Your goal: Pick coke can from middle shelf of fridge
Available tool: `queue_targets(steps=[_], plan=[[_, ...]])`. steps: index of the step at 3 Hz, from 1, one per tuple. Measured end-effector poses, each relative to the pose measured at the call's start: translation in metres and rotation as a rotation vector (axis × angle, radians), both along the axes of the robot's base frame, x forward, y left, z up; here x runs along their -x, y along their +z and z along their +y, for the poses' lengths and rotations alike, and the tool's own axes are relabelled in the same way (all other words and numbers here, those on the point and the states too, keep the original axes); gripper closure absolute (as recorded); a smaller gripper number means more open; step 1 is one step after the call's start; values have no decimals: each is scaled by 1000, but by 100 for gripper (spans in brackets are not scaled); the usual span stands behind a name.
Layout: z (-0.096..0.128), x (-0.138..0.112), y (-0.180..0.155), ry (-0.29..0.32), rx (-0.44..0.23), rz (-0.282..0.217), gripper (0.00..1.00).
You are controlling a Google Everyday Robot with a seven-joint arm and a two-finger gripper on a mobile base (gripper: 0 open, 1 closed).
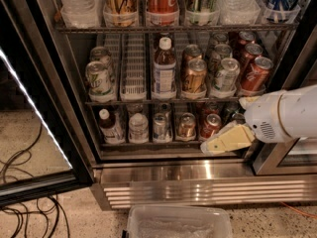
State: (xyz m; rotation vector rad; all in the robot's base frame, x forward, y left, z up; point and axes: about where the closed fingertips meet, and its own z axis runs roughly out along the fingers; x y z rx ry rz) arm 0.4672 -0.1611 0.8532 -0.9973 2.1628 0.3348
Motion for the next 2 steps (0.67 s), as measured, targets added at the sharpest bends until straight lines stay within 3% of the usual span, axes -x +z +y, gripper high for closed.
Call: queue_targets(steps=[1, 2], plan=[[1, 2, -33, -123, -98, -11, 0], [-5, 2, -51, -254, -132, -52, 0]])
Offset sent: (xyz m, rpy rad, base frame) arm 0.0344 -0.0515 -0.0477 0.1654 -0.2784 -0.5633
